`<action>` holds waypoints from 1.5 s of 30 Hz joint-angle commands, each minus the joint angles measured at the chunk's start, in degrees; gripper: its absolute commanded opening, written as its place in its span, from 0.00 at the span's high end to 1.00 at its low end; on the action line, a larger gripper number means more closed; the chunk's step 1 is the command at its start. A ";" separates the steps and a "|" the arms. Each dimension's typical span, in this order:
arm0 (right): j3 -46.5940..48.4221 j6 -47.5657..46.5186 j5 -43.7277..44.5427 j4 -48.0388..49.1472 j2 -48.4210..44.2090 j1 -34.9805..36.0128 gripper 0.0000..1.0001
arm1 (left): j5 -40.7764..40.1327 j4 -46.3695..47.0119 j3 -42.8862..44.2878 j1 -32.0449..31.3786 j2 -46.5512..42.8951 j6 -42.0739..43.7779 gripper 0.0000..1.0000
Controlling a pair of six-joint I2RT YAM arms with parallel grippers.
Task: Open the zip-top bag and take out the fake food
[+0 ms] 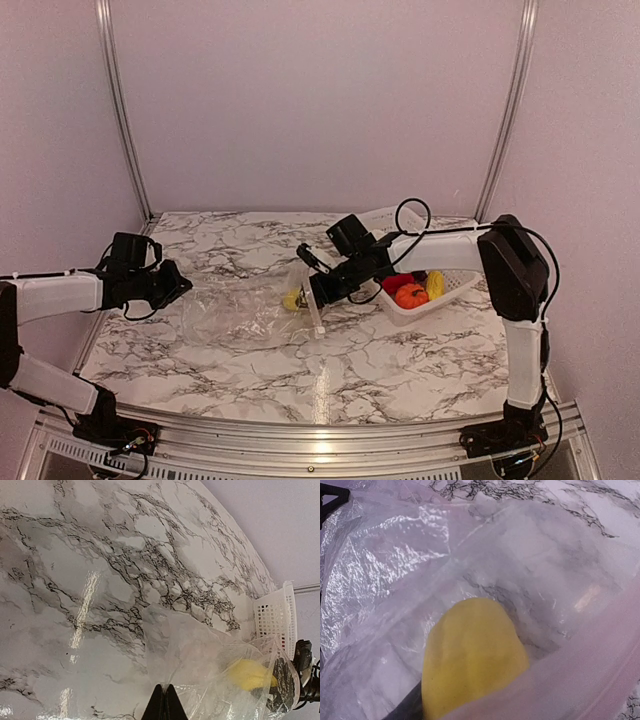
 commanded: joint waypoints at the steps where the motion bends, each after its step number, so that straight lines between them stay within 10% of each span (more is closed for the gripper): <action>1: -0.32 -0.01 -2.09 -0.06 -1.84 0.18 0.43 | -1.98 -3.84 2.36 1.65 0.73 2.63 1.00; 15: -5.01 -1.69 -3.29 -3.27 -11.77 -2.60 0.55 | -0.82 -4.29 4.35 3.24 4.06 4.99 1.00; 45: -24.26 -2.00 1.00 -4.53 -31.38 -33.37 0.58 | -0.53 -10.96 17.40 5.55 15.43 8.94 1.00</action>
